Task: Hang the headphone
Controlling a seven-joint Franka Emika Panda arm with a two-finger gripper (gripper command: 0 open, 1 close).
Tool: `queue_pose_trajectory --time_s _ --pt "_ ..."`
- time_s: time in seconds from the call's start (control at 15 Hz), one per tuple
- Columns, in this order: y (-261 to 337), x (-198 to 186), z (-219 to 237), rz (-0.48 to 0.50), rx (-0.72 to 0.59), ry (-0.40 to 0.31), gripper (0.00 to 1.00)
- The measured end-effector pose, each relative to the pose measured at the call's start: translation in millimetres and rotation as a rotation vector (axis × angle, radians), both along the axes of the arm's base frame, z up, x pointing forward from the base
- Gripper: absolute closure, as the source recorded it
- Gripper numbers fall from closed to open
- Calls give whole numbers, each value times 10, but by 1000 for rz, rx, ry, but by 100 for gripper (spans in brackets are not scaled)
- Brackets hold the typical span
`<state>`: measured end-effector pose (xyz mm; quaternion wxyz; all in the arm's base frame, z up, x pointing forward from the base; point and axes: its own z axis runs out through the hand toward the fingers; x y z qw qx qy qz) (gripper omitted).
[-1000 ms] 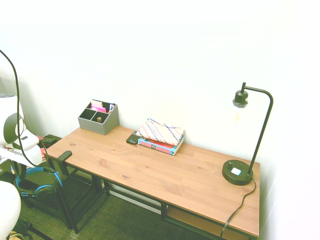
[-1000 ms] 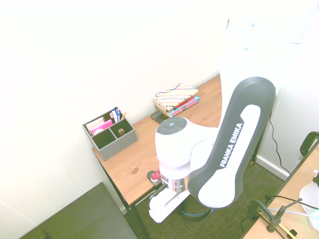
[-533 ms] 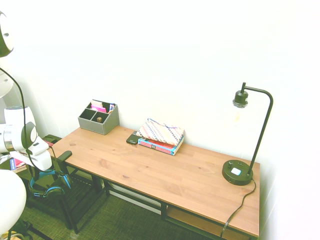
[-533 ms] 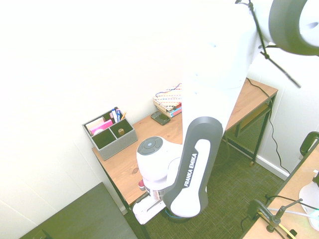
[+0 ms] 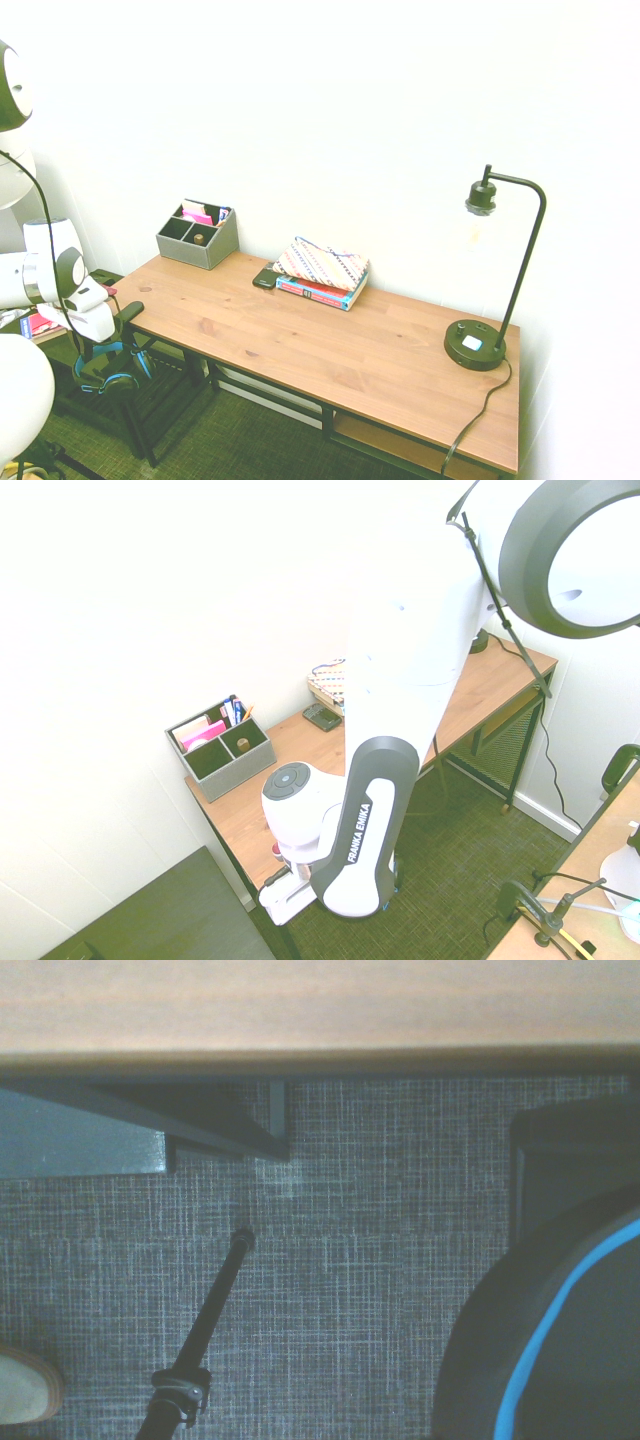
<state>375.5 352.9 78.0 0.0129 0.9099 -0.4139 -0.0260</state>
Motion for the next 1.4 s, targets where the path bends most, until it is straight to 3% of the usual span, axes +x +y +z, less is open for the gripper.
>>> queue_pose_trajectory --time_s 0.4,0.6,1.0,1.4 --pt "-24 -32 -58 -1 -13 20 0" --pt "-20 29 135 -2 13 9 0" --pt "-622 447 1556 243 44 -41 0" --pt "-2188 690 2979 197 67 -65 0"
